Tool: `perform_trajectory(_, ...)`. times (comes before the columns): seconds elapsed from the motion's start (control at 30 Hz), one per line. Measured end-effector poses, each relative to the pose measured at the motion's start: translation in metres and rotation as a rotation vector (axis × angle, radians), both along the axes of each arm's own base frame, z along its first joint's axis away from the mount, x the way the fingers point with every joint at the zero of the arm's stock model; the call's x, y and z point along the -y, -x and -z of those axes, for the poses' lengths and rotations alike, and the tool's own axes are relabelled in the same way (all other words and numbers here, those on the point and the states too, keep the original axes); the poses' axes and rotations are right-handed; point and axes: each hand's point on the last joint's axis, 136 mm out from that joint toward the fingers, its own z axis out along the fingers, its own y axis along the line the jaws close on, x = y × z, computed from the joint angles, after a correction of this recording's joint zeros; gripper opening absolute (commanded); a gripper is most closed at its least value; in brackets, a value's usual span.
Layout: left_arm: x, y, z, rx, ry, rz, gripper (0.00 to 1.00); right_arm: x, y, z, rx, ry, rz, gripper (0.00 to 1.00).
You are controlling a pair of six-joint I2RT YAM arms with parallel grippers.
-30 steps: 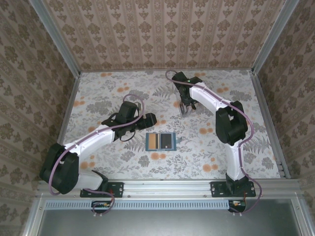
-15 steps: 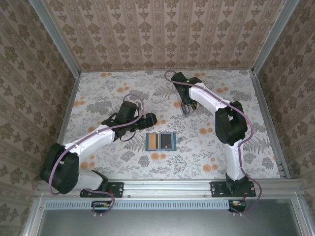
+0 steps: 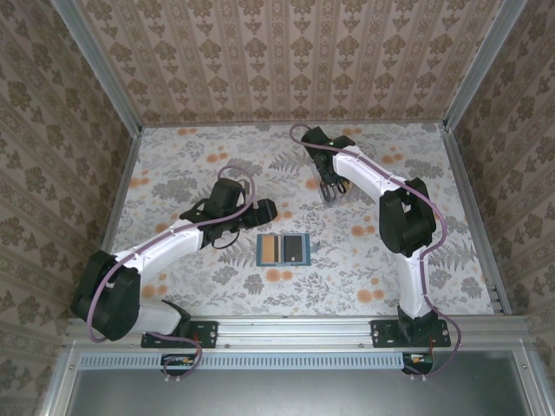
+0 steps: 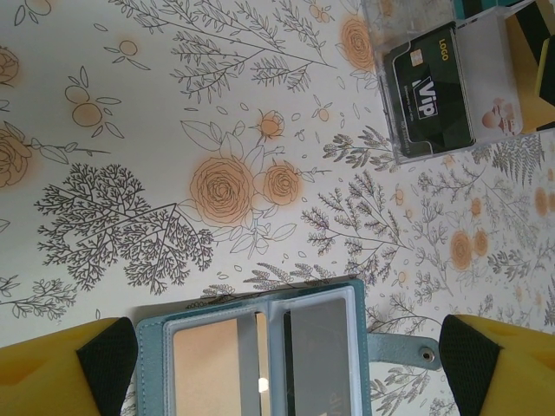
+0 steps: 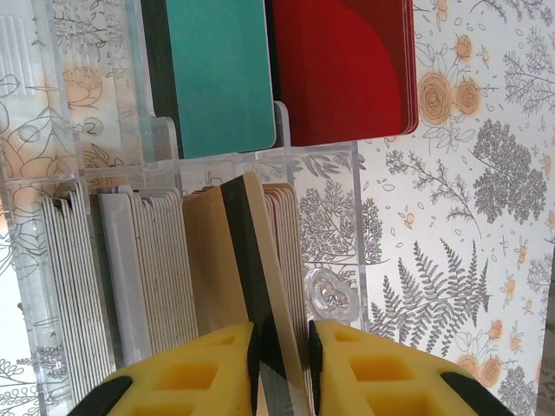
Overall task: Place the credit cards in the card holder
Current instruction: Pick up the credit card from the storage box.
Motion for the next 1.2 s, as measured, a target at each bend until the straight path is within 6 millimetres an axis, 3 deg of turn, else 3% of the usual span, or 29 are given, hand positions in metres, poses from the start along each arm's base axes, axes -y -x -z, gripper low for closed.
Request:
perform_trajectory(0.37, 0.001, 0.0, 0.0, 0.0, 0.003, 0.003, 0.92, 0.003, 0.0, -0.006, 0.016, 0.011, 0.002, 0.15)
perform_trajectory(0.73, 0.001, 0.001, 0.0, -0.002, 0.005, 0.004, 0.92, 0.004, 0.003, -0.009, 0.023, 0.014, 0.003, 0.15)
perform_trajectory(0.8, 0.001, 0.001, 0.0, -0.002, 0.005, 0.004, 0.92, 0.003, 0.004, -0.009, 0.019, 0.004, -0.001, 0.08)
perform_trajectory(1.2, 0.002, 0.002, 0.0, -0.007, 0.009, 0.009, 0.92, -0.008, 0.016, -0.037, 0.057, -0.128, -0.007, 0.04)
